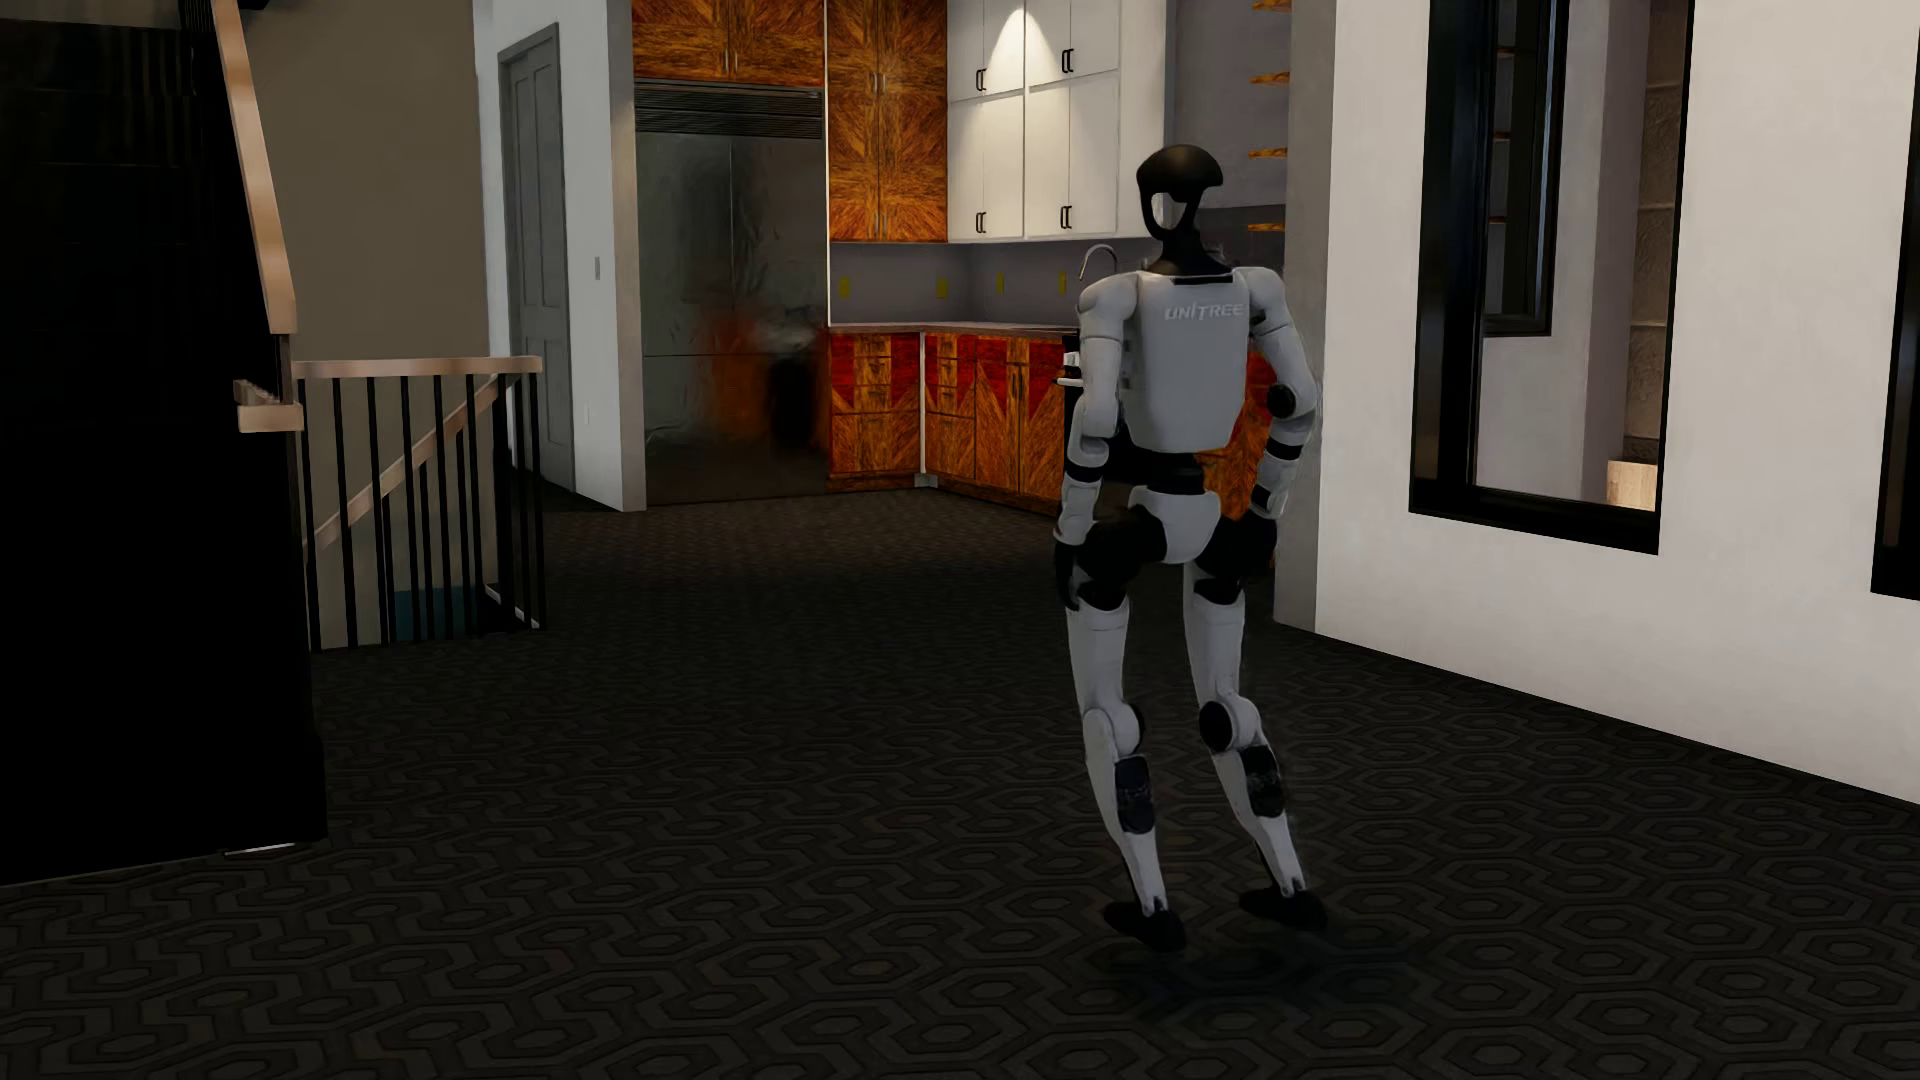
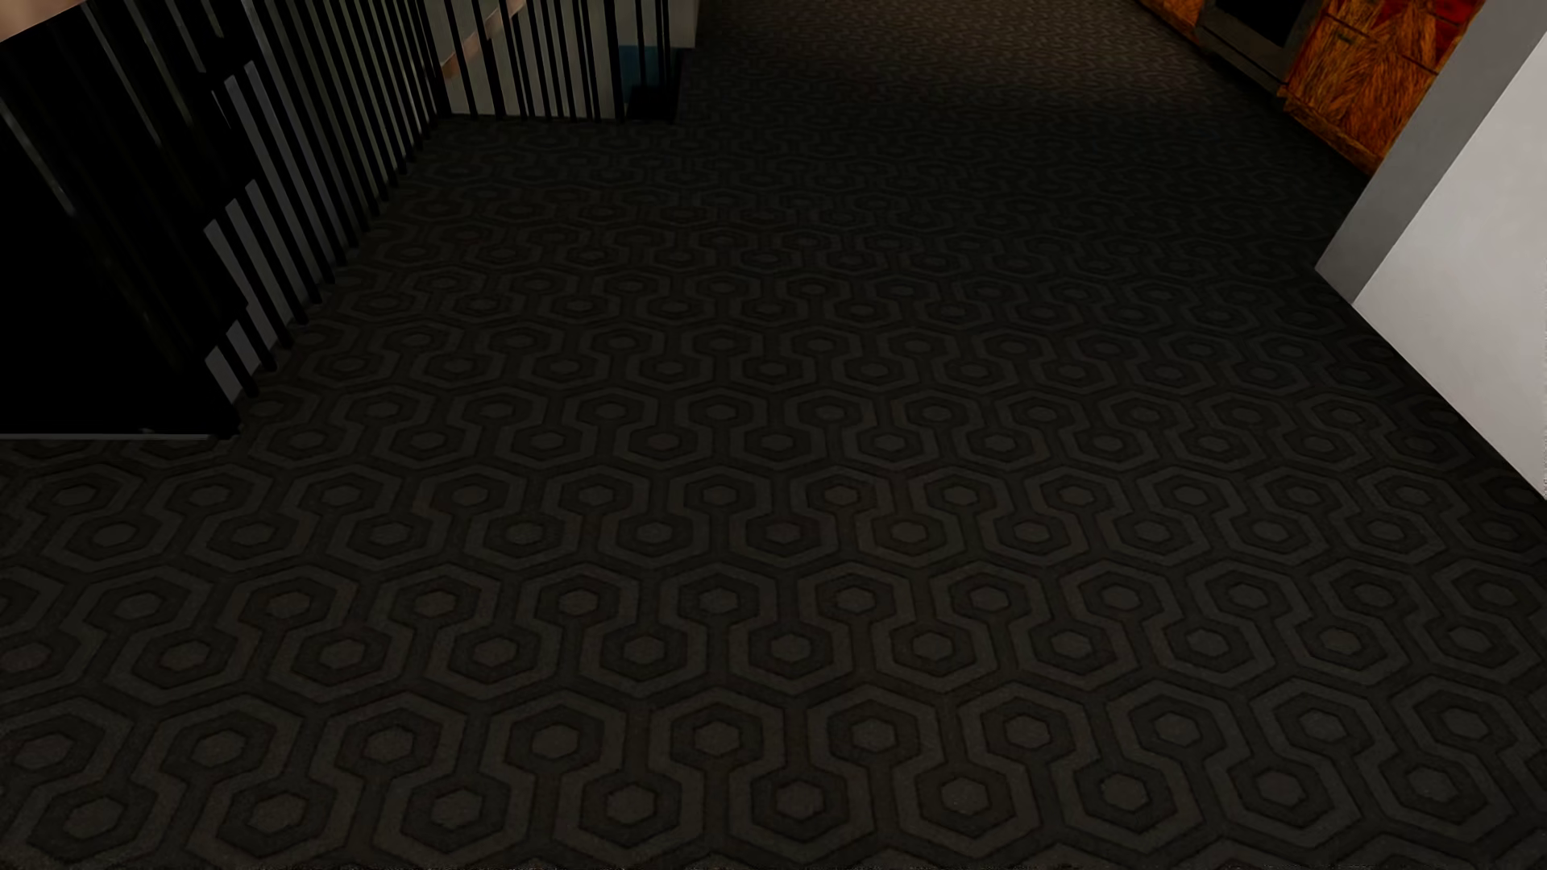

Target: Go forward

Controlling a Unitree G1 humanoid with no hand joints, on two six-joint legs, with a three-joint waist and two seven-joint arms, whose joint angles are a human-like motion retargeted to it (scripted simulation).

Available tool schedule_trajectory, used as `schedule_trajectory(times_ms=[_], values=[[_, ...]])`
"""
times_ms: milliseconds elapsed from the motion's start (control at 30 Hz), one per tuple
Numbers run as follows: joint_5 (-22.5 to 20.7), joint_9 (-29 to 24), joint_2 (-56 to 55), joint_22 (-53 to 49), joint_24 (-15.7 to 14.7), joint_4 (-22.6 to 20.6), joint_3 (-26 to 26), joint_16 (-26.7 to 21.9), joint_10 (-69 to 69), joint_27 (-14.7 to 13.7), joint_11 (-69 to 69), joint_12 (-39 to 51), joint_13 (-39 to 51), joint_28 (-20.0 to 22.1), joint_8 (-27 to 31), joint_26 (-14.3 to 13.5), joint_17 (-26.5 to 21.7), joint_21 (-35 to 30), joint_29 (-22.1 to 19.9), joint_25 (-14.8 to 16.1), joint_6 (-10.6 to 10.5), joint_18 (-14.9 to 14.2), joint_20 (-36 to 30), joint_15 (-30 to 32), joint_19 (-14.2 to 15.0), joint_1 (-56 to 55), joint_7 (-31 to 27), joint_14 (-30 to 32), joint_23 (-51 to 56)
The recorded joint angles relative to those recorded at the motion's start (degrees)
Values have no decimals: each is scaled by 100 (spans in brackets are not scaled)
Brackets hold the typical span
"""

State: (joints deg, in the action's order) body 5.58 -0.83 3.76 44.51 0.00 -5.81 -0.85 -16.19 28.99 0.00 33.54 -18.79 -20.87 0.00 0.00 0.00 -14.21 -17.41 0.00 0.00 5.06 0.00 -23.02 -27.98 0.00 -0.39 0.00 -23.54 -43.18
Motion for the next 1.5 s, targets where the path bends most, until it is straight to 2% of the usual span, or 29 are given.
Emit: schedule_trajectory(times_ms=[67,133,200,300,367,467,500,533,567,600,667,700,767,800,833,933,967,1000,1067,1100,1133,1167,1233,1267,1300,1367,1433,1500], values=[[110,-108,-1028,-112,0,-125,-38,-100,23,0,1284,50,105,0,0,0,65,34,0,0,158,0,30,277,0,10,0,-193,23],[68,-251,-2177,-134,0,-221,-119,-98,-8,0,2648,225,213,0,0,0,154,78,0,0,265,0,88,300,0,112,0,-290,-125],[2,-280,-3151,-300,0,-162,-394,2,-223,0,3139,430,133,0,0,0,208,168,0,0,249,0,300,397,0,311,0,-515,-216],[-12,-373,-4104,-1235,0,49,-794,134,-478,0,2230,712,-152,0,0,0,177,330,0,0,121,0,584,881,0,777,0,-855,-389],[100,-508,-4464,-2059,0,95,-883,172,-498,0,1333,991,-291,0,0,0,149,443,0,0,94,0,706,1392,0,1119,0,-1143,-630],[347,-602,-4504,-2898,0,200,-992,295,-358,0,292,1417,-321,0,0,0,147,784,0,0,86,0,832,1810,0,1833,0,-1646,-1195],[402,-561,-4490,-3065,0,283,-1071,340,-352,0,341,1488,-323,0,0,0,131,920,0,0,35,0,830,1959,0,2003,0,-1613,-1336],[402,-495,-4475,-3173,0,392,-1131,372,-396,0,562,1513,-327,0,0,0,91,980,0,0,-57,0,799,2326,0,2105,0,-1341,-1432],[290,-466,-4525,-3195,0,508,-1120,384,-413,0,831,1507,-277,0,0,0,37,904,0,0,-187,0,738,2695,0,2131,0,-751,-1526],[119,-497,-4495,-3127,0,561,-1079,357,-153,0,1136,1456,-160,0,0,0,3,818,0,0,-277,0,651,2772,0,2054,0,281,-1609],[-209,-591,-3975,-2693,0,526,-851,153,1718,0,1323,1393,123,0,0,0,-49,585,0,0,-311,0,238,2400,0,1196,0,3048,-1493],[-316,-617,-3609,-2371,0,510,-750,44,3054,0,1325,1410,252,0,0,0,-97,472,0,0,-365,0,-72,2152,0,487,0,3584,-1298],[-410,-673,-2696,-1774,0,487,-570,-77,5143,0,1159,1303,434,0,0,0,-180,432,0,0,-418,0,-529,1775,0,-815,0,2769,-628],[-434,-643,-2231,-1505,0,466,-418,-111,5517,0,960,1148,477,0,0,0,-194,475,0,0,-392,0,-607,1638,0,-1454,0,2526,-176],[-475,-615,-1747,-1245,0,444,-247,-141,5403,0,721,938,513,0,0,0,-183,525,0,0,-340,0,-583,1500,0,-1985,0,2553,273],[-548,-587,-260,-539,0,385,260,-211,2922,0,63,169,669,0,0,0,-97,725,0,0,-163,0,-161,996,0,-2794,0,3486,1465],[-541,-564,188,-350,0,369,384,-206,1839,0,-71,-86,735,0,0,0,-82,799,0,0,-142,0,57,817,0,-2860,0,3582,1792],[-585,-561,673,-150,0,399,497,-163,832,0,-217,-315,794,0,0,0,-89,863,0,0,-188,0,283,644,0,-2803,0,3272,2080],[-620,-513,1563,180,0,485,698,-53,-253,0,-384,-699,851,0,0,0,-101,1010,0,0,-302,0,669,371,0,-2630,0,1352,2513],[-567,-447,1848,297,0,505,835,-2,-180,0,-351,-850,846,0,0,0,-89,1068,0,0,-311,0,837,375,0,-2656,0,789,2622],[-459,-363,2054,409,0,514,1009,38,-121,0,-229,-989,802,0,0,0,-64,1082,0,0,-285,0,959,578,0,-2749,0,732,2625],[-284,-256,2157,509,0,514,1182,82,-12,0,27,-1117,711,0,0,0,-30,1049,0,0,-224,0,1078,1073,0,-2856,0,1076,2534],[127,-122,1740,792,0,395,1157,167,418,0,1496,-1208,516,0,0,0,6,794,0,0,-65,0,1079,2976,0,-3224,0,3676,2121],[253,-239,1244,961,0,299,1021,149,916,0,2650,-1081,472,0,0,0,13,581,0,0,44,0,847,3744,0,-3141,0,4158,1734],[369,-339,604,957,0,169,868,53,1202,0,3744,-879,484,0,0,0,26,322,0,0,189,0,478,3842,0,-2877,0,3978,1329],[316,-415,-641,503,0,32,388,-94,1350,0,5040,-547,339,0,0,0,36,21,0,0,285,0,36,2804,0,-2136,0,3451,706],[295,-438,-1688,-135,0,-56,129,-102,1112,0,4508,-237,-71,0,0,0,66,96,0,0,317,0,272,2425,0,-1209,0,2922,194],[334,-466,-2290,-740,0,-86,-159,-53,817,0,2922,151,-383,0,0,0,114,343,0,0,276,0,599,2596,0,-309,0,2460,-461]])
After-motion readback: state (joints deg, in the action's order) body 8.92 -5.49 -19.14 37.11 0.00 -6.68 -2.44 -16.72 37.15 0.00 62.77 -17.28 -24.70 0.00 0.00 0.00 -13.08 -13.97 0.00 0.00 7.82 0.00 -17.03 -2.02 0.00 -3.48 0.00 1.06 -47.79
